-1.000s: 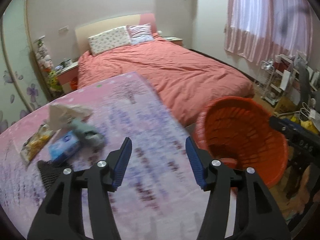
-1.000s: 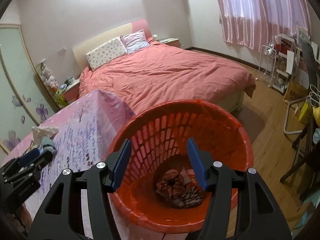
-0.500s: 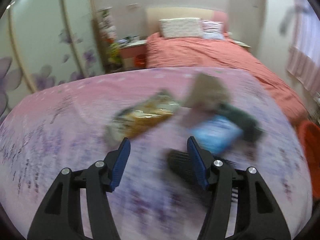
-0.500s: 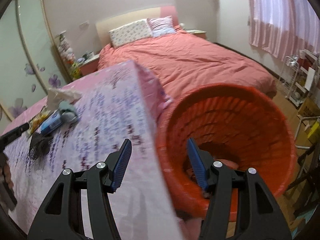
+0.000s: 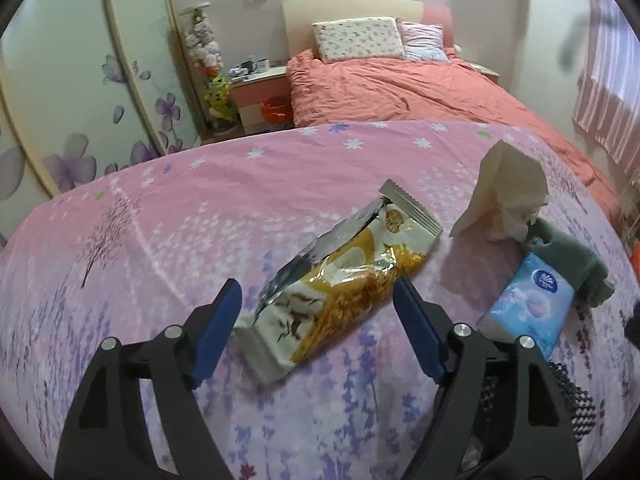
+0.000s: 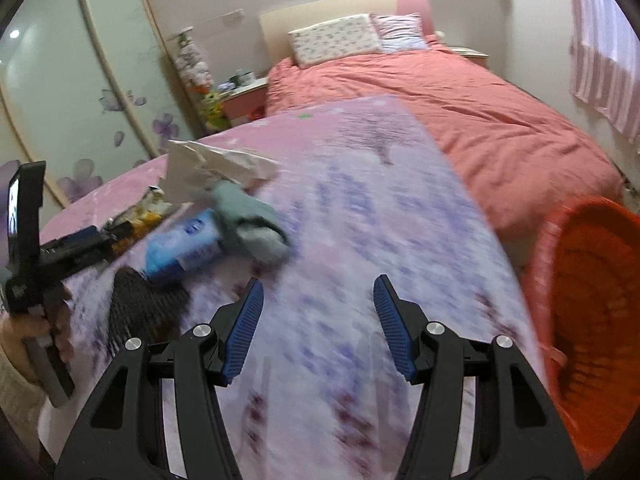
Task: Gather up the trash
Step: 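Grasp the yellow-and-white snack bag with the left tool while the right tool grasps the grey-green sock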
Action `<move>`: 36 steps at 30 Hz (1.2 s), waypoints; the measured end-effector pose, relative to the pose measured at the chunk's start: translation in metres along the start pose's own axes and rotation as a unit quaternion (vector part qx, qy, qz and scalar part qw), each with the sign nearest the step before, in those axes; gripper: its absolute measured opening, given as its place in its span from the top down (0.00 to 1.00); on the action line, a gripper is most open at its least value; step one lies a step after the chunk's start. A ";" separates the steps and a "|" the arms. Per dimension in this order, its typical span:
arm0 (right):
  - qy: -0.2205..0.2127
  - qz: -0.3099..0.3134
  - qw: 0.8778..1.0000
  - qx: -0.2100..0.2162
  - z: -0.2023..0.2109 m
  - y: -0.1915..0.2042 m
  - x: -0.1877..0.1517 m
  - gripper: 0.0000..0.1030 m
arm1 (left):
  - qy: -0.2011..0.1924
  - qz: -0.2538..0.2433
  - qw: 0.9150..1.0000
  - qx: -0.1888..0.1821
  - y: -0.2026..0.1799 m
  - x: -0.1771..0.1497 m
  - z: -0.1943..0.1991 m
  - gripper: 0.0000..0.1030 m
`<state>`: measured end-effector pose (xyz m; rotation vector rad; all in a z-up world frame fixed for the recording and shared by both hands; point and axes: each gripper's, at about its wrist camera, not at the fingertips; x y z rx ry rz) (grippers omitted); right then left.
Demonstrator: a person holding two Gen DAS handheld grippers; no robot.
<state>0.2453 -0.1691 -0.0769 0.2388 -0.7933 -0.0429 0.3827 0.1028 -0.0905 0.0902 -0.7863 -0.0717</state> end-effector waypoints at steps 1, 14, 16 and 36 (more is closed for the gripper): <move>0.002 0.003 1.000 0.003 -0.007 0.006 0.004 0.44 | 0.002 -0.010 1.000 0.002 -0.002 0.001 -0.004 0.25; 0.028 0.025 0.999 -0.002 -0.044 0.032 0.017 0.84 | 0.028 -0.001 0.999 -0.028 0.000 0.003 -0.026 0.51; 0.027 0.020 0.999 -0.002 -0.038 0.029 0.012 0.86 | 0.028 0.005 0.999 -0.029 0.003 -0.003 -0.022 0.53; 0.019 0.010 1.000 -0.012 0.022 0.009 -0.029 0.45 | 0.023 0.024 0.999 0.002 0.012 -0.082 0.067 0.39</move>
Point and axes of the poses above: each gripper's, at about its wrist camera, not at the fingertips, and z roughly against the way its jaws point, y to its left, x to its top, and after that the axes turned 4 degrees about -y, right-handed
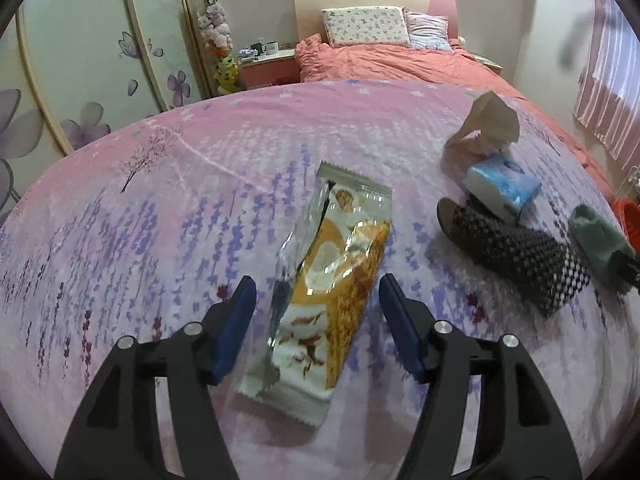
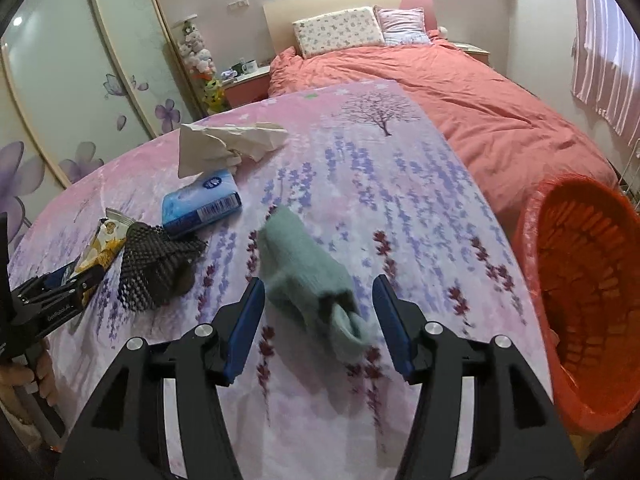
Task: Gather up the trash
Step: 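Grasp the yellow-and-white snack bag with the left tool while the right tool grasps the grey-green sock, then lift and carry the snack bag and sock in both tools over the orange basket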
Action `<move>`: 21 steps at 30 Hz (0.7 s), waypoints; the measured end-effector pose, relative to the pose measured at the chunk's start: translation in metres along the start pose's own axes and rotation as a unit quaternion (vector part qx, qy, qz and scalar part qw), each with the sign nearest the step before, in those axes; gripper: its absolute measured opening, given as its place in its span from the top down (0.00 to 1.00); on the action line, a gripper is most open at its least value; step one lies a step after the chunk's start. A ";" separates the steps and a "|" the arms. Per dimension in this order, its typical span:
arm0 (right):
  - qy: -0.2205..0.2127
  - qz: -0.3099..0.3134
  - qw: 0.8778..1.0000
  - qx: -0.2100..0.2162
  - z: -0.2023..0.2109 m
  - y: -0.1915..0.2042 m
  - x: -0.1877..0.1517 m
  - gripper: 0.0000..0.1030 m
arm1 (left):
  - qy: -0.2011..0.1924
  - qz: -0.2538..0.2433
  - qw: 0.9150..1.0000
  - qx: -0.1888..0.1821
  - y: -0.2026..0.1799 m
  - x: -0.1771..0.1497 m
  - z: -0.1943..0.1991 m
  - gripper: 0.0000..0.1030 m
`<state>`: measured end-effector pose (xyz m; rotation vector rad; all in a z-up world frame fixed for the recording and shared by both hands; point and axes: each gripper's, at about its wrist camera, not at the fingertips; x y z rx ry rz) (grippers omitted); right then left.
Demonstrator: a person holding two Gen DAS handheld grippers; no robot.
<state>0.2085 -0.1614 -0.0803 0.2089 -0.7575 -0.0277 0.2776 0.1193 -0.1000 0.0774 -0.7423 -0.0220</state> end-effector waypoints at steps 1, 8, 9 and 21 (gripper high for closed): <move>0.001 0.001 1.000 -0.003 -0.001 0.000 -0.001 0.45 | 0.000 -0.003 1.000 0.004 -0.002 0.002 -0.002 0.40; 0.003 0.031 0.998 -0.052 -0.017 0.012 -0.004 0.72 | 0.002 -0.010 1.000 0.023 -0.013 0.006 -0.009 0.52; 0.002 0.030 0.998 -0.058 -0.017 0.011 -0.005 0.73 | 0.002 -0.009 1.000 0.024 -0.013 0.006 -0.009 0.52; 0.006 0.017 0.998 -0.065 -0.019 0.003 -0.005 0.74 | 0.007 0.013 1.000 0.004 0.000 0.006 -0.012 0.50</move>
Point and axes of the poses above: each gripper's, at about its wrist camera, not at the fingertips, and z roughly against the way its jaws point, y to its left, x to its top, and after that the axes turned 4 degrees about -y, right-handed
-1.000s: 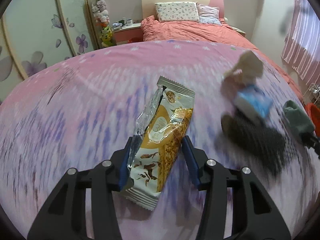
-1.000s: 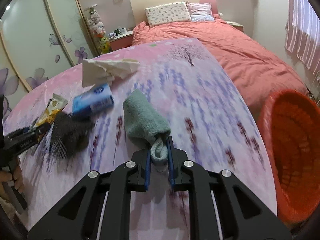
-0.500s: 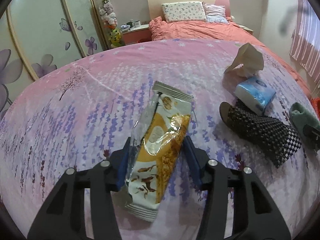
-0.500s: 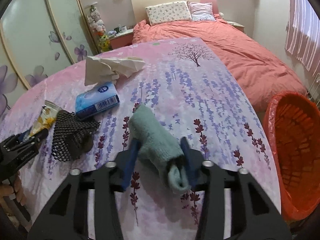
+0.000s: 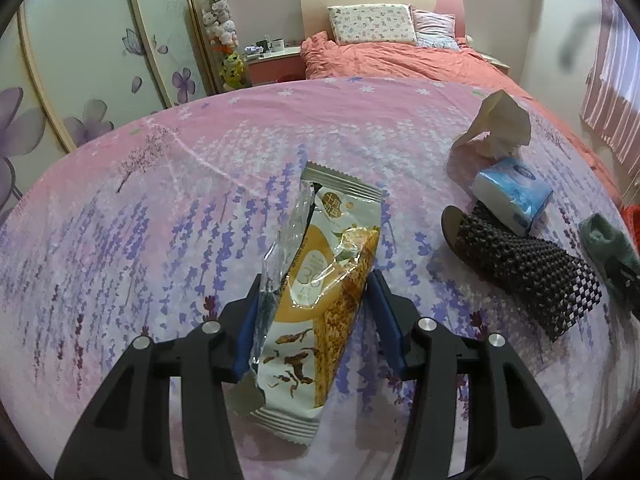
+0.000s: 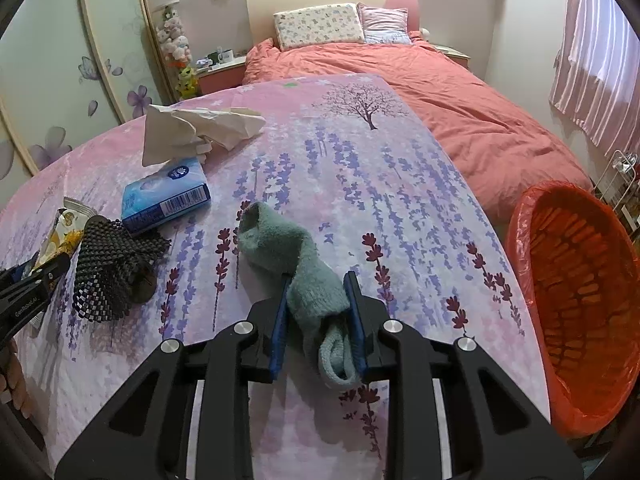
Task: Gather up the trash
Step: 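Lift and carry the snack bag and sock in both tools over the orange basket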
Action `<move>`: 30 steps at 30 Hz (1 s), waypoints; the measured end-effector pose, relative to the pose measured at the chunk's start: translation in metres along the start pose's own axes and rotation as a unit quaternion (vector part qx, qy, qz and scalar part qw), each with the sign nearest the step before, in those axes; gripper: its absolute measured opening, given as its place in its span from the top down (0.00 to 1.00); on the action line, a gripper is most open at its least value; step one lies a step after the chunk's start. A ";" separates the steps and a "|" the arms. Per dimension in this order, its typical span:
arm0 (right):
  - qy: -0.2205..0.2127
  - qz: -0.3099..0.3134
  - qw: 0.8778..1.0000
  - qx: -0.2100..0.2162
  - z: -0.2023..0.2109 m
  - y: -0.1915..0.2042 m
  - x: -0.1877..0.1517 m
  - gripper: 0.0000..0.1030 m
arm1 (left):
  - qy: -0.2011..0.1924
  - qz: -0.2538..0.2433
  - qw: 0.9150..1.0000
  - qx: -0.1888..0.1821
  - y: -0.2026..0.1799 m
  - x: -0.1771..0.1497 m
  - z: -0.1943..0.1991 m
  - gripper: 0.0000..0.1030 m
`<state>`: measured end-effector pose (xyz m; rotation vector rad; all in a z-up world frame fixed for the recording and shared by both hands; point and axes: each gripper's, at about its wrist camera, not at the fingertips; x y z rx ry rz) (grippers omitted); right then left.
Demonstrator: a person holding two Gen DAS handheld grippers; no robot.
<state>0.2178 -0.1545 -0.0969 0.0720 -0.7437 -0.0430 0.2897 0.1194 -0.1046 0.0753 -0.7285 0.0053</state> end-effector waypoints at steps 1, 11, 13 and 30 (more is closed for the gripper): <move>0.000 -0.001 1.000 0.000 0.000 -0.001 0.000 0.74 | 0.002 0.009 1.000 -0.008 0.004 0.000 -0.001 0.49; 0.000 0.001 1.000 -0.002 0.000 0.000 0.000 0.74 | 0.004 0.021 1.000 -0.013 0.011 -0.001 -0.003 0.47; 0.001 0.001 1.000 -0.002 0.000 -0.001 0.000 0.73 | 0.004 0.021 1.000 -0.013 0.012 -0.001 -0.003 0.47; 0.001 0.000 1.000 -0.001 0.000 -0.001 0.000 0.73 | 0.004 0.022 1.000 -0.013 0.011 -0.001 -0.002 0.47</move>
Point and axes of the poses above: each gripper's, at about its wrist camera, not at the fingertips, and z roughly against the way its jaws point, y to its left, x to its top, and after that the axes turned 4 degrees about -y, right-handed
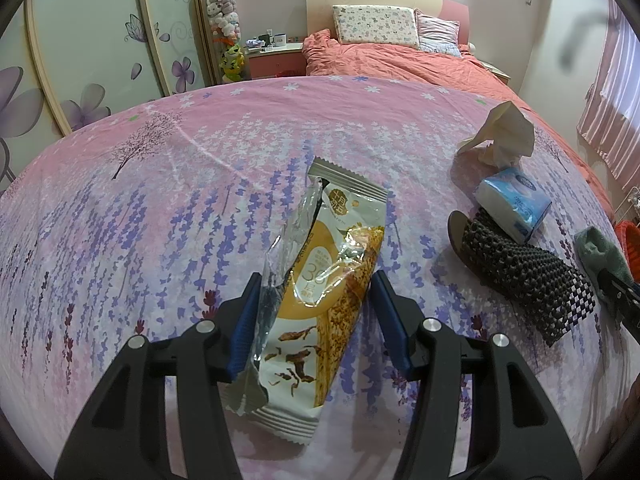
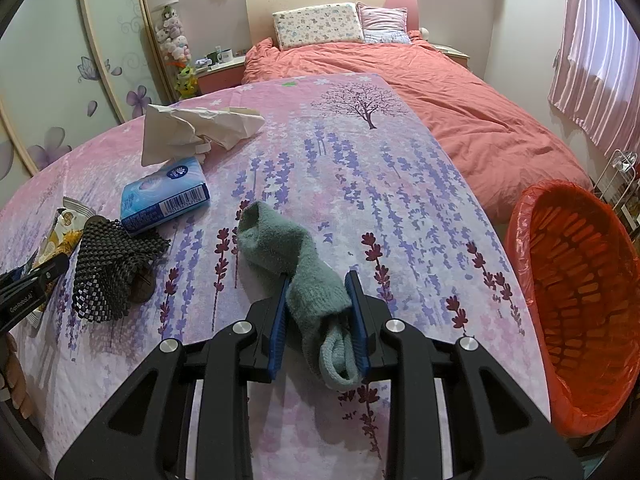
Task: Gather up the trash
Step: 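Lift and carry the snack bag and sock in both tools over the orange basket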
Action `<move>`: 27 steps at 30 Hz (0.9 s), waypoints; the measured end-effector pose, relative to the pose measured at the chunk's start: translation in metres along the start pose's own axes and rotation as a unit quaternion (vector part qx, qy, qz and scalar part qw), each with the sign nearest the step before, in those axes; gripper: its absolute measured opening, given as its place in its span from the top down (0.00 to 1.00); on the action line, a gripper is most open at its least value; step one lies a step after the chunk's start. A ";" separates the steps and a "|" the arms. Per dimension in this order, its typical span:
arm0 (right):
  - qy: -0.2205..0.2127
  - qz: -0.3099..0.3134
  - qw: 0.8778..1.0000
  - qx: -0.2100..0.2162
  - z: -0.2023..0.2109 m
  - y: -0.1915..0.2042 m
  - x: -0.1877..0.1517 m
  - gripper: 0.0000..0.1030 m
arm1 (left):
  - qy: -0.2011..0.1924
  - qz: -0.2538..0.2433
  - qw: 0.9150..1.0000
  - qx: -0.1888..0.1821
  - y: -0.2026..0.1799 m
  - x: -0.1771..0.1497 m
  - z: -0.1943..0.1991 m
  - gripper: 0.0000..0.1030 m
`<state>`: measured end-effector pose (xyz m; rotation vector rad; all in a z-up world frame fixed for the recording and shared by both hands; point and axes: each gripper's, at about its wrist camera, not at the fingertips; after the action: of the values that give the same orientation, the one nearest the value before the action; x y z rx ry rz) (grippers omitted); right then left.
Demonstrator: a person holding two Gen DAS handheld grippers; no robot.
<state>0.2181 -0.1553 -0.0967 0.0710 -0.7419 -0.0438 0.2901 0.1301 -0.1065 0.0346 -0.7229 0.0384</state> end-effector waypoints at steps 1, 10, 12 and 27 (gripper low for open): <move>0.000 0.000 1.000 0.000 0.000 0.000 0.000 0.73 | 0.000 0.000 1.000 0.000 0.000 0.000 0.000 0.47; 0.000 -0.004 1.000 0.005 0.000 -0.001 0.000 0.72 | -0.001 0.001 1.000 -0.005 0.002 0.000 0.000 0.47; -0.001 -0.009 1.000 0.012 0.002 -0.003 -0.001 0.71 | -0.001 -0.006 1.000 -0.008 0.001 -0.004 0.002 0.47; -0.021 -0.039 0.997 0.058 0.032 -0.009 0.003 0.88 | -0.031 -0.011 0.999 -0.009 0.006 -0.006 0.024 0.63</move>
<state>0.1983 -0.1657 -0.0722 0.2108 -0.7830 -0.0761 0.2695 0.1348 -0.0928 0.0271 -0.7848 0.0099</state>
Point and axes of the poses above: each gripper's, at about its wrist camera, not at the fingertips, and z roughly against the way its jaws point, y to its left, x to its top, and after that the axes turned 4 degrees about -y, right-handed
